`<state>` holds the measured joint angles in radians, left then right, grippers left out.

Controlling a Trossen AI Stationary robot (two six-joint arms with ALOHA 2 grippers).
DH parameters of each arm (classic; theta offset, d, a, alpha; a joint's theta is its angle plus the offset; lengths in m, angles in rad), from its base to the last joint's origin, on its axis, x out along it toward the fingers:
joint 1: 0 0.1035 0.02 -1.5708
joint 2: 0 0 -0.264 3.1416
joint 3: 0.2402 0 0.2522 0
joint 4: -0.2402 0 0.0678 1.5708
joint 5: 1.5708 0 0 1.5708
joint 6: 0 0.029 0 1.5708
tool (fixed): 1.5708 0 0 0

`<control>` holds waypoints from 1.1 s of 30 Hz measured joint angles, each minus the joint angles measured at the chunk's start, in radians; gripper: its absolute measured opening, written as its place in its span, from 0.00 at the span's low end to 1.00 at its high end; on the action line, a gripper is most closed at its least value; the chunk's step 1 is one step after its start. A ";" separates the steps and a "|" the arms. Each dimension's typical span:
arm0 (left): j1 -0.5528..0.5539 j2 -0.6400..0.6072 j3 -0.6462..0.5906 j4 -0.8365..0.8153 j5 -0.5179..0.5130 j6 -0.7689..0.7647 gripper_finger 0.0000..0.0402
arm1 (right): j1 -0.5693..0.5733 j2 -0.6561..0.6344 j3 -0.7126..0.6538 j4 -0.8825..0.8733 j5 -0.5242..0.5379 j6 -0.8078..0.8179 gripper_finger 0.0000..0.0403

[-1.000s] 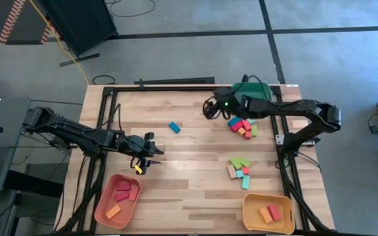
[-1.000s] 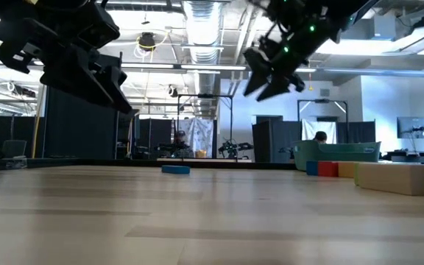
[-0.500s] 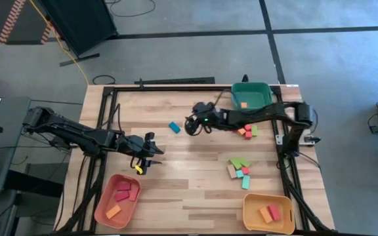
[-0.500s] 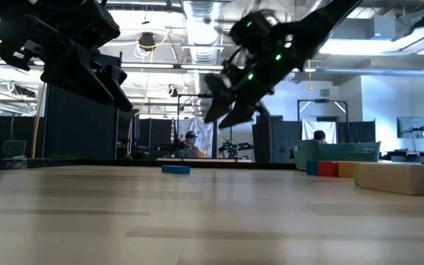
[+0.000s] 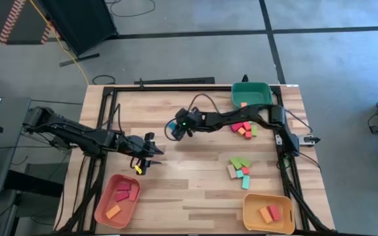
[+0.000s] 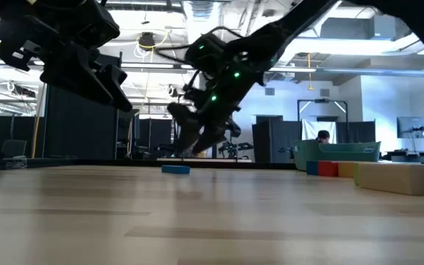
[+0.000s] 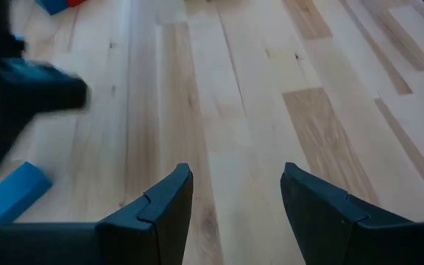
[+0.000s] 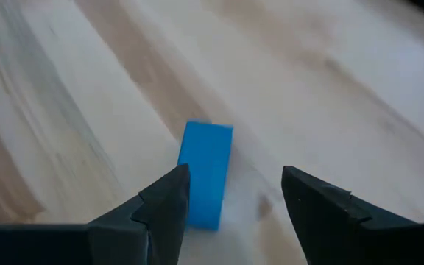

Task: Sort blocks by size
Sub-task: Put the medium blue rectangular block into the orange bin

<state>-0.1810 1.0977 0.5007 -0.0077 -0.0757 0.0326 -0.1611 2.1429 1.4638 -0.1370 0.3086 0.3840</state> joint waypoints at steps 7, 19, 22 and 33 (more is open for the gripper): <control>0.000 0.000 0.000 -0.010 0.000 -0.003 0.49 | 0.015 0.056 0.091 -0.073 -0.007 -0.026 0.61; -0.001 0.000 0.000 0.006 0.000 -0.002 0.49 | 0.024 0.104 0.108 -0.076 -0.004 -0.023 0.61; -0.001 0.000 0.000 0.007 0.000 -0.005 0.49 | 0.033 0.142 0.124 -0.096 0.008 -0.024 0.61; -0.002 0.000 0.000 0.005 0.000 -0.011 0.49 | 0.044 0.159 0.158 -0.141 0.043 -0.048 0.47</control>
<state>-0.1833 1.0978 0.5007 -0.0024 -0.0753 0.0212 -0.1173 2.3024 1.6222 -0.2783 0.3518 0.3355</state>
